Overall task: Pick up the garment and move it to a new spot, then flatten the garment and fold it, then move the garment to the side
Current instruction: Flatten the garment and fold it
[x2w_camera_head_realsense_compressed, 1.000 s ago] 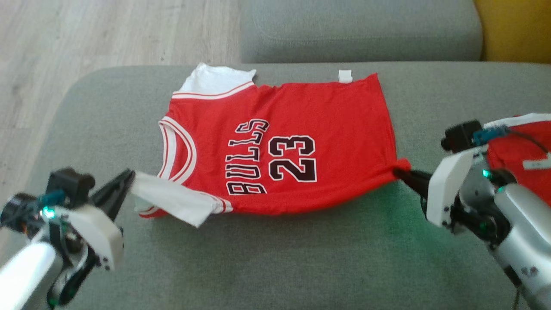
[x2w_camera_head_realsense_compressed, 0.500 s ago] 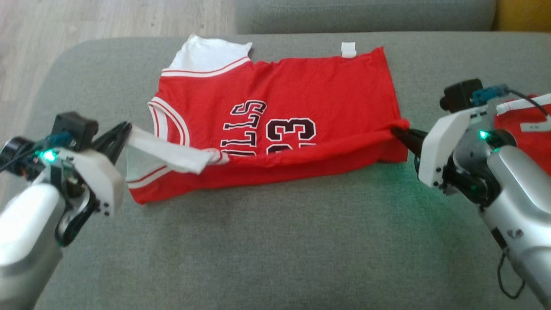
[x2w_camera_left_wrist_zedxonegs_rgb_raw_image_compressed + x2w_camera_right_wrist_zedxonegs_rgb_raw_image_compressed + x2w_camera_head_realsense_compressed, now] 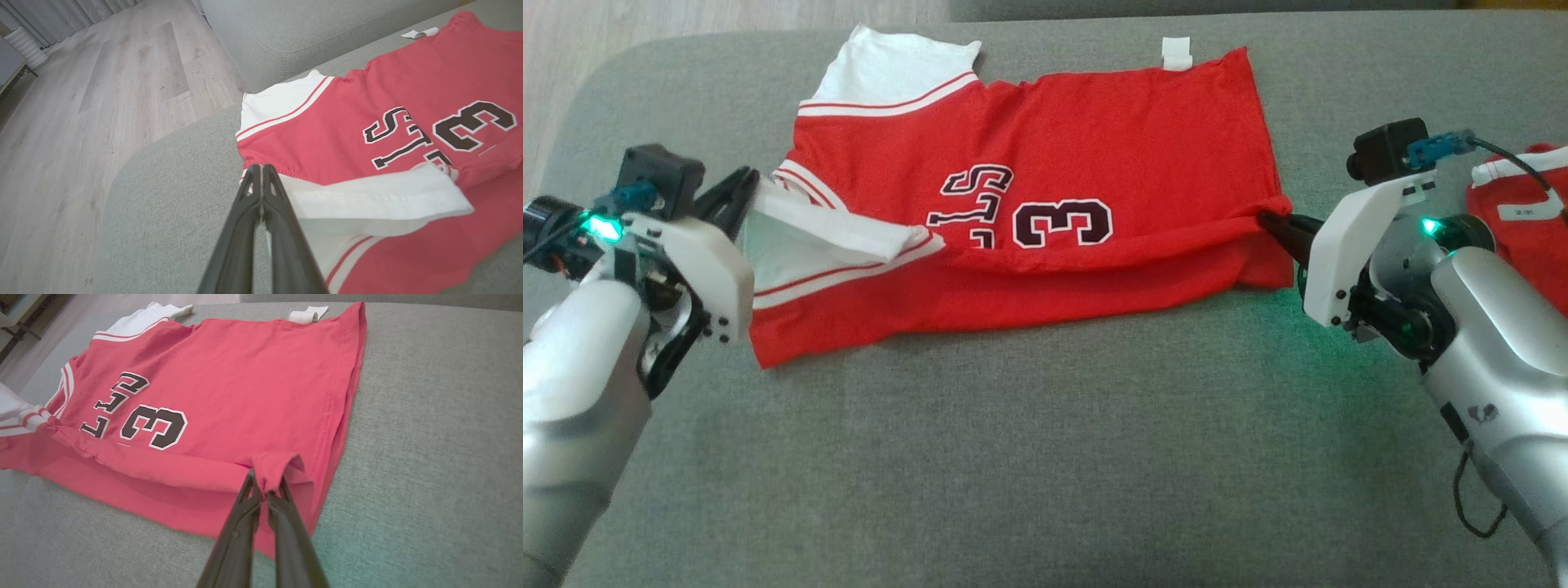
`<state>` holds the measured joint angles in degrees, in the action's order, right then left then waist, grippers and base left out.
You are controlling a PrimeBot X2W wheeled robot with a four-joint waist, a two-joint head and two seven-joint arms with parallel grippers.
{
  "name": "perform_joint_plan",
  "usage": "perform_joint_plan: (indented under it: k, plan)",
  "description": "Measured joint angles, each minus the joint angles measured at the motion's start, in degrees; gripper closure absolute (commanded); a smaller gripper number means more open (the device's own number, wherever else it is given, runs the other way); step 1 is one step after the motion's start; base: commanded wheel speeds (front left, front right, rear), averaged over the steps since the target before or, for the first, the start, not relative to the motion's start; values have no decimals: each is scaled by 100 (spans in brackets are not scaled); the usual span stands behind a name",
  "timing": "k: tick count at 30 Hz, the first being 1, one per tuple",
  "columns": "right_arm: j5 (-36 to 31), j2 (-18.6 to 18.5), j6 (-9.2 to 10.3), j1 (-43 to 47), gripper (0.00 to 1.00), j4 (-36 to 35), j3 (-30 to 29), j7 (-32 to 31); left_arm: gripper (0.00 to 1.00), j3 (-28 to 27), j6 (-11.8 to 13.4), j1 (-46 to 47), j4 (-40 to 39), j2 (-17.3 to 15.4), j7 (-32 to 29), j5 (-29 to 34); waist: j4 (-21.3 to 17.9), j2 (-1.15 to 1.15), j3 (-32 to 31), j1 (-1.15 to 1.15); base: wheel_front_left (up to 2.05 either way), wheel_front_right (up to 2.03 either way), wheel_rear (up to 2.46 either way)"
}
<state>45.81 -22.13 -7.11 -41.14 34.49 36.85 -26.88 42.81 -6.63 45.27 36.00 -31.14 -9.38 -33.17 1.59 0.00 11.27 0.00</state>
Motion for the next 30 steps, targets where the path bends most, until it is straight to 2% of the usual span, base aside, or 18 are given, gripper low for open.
perform_joint_plan:
  k: [5,6,7,9,13,14,18,21,25,30]
  plan:
    - [8,15,0,-120,100,214,65,100,100,42,-41,290,472,190,148,47,-24,0,85,0,0,0,0]
    - [8,29,0,-151,34,283,62,168,58,52,-45,339,564,220,194,49,-30,0,98,0,0,0,0]
    - [8,54,0,-186,0,343,58,204,0,52,-43,391,661,253,275,56,-39,0,108,0,0,0,0]
    - [8,130,0,-241,0,401,24,378,0,29,-37,496,818,324,480,55,-53,0,129,0,0,0,0]
    - [-8,235,0,-414,0,500,-221,1152,0,-52,225,691,984,502,1152,120,-39,0,90,0,0,0,0]
    - [-8,235,0,-414,0,500,-221,1152,0,-52,225,691,984,502,1152,120,-39,0,90,0,0,0,0]
    - [0,441,1,-471,0,565,-746,2232,0,-414,525,718,993,744,1912,-22,-15,0,-63,0,0,0,0]
    - [-162,546,1,-414,0,687,-949,2959,0,-649,701,684,926,883,2195,-211,9,0,-209,-1,0,0,0]
    - [-594,722,1,-114,0,797,-1206,3846,0,-987,1022,249,523,1028,2366,-365,32,0,-421,-1,0,0,0]
    - [-1591,1287,1,478,0,603,-2043,4110,0,-1564,1573,-971,-648,1162,2383,-202,-10,0,-644,-2,0,0,0]
